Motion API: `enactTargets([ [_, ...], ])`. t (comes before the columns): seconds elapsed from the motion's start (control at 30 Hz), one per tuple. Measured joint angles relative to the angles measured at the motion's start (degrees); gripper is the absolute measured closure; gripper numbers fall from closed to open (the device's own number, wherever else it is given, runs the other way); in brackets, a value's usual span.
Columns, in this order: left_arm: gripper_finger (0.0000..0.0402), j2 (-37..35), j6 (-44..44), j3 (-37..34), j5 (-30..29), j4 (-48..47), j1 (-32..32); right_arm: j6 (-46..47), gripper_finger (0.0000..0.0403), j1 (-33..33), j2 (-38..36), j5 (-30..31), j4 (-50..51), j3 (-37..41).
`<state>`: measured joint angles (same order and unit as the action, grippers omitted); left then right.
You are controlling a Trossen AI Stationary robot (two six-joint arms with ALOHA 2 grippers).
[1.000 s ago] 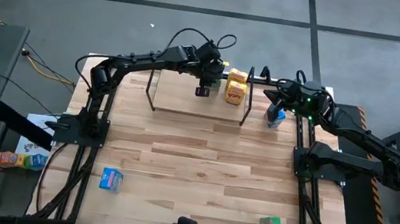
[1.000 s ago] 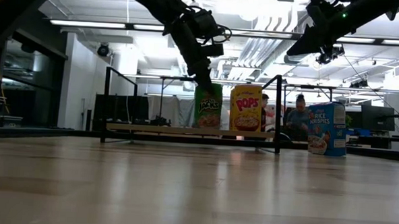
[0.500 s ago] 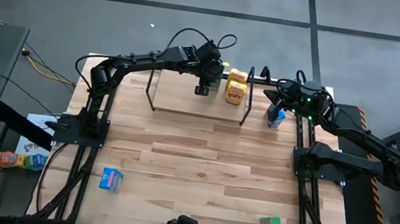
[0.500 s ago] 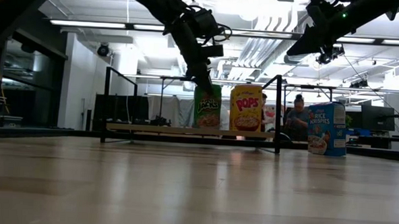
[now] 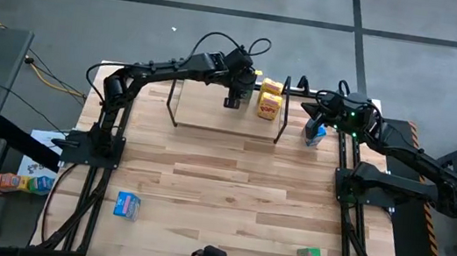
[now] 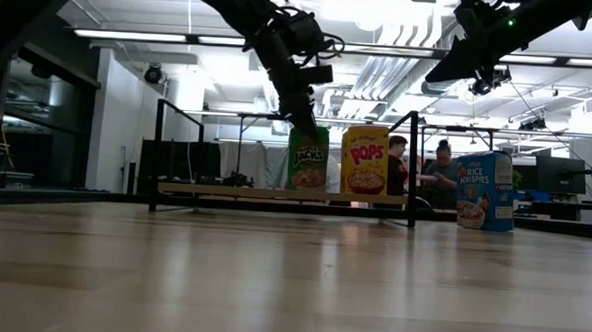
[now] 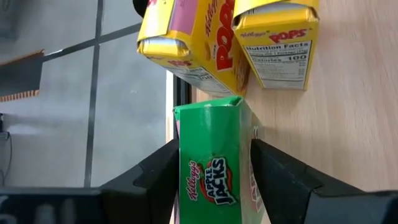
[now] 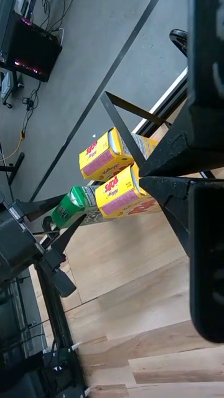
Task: Stack cereal on shelf
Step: Put the top green cereal box on the shelf, then put the green cereal box on the shelf aligned with the other green cereal box
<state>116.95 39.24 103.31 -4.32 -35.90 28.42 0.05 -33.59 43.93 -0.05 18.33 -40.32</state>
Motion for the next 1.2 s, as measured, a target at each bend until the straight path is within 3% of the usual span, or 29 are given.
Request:
enactTargets([
  [0.4,0.0215,-0.1,-3.0,9.3,0.0,-4.8,-0.2,0.0,0.0402,0.0,0.0,0.0,0.0,0.0],
  [0.53,0.0215,-0.1,-3.8,14.0,-1.0,-9.5,-0.8,0.0,0.0402,0.0,0.0,0.0,0.0,0.0],
  [0.67,0.0215,-0.1,-10.0,20.7,-1.9,-15.9,-1.7,0.0,0.0402,0.0,0.0,0.0,-0.5,0.0],
  [0.73,0.0215,-0.7,-13.9,23.3,0.7,-19.9,-2.0,0.0,0.0402,0.0,0.0,0.1,-1.0,0.0],
  [0.83,0.0215,-3.6,-20.2,23.7,9.5,-21.3,-2.4,0.1,0.0402,0.0,0.0,0.0,-1.5,0.0],
  [1.0,0.0215,-11.8,-24.4,16.5,23.4,-15.4,-3.0,1.3,0.0402,0.0,0.0,0.0,-1.5,0.0],
  [1.1,0.0215,-19.6,-26.3,6.0,24.5,-6.0,-3.6,1.5,0.0402,0.0,0.0,0.1,-1.5,0.0],
  [1.2,0.0215,-29.3,-28.3,-8.8,23.0,6.5,-3.8,1.5,0.0402,0.0,0.0,0.1,-1.6,0.0],
])
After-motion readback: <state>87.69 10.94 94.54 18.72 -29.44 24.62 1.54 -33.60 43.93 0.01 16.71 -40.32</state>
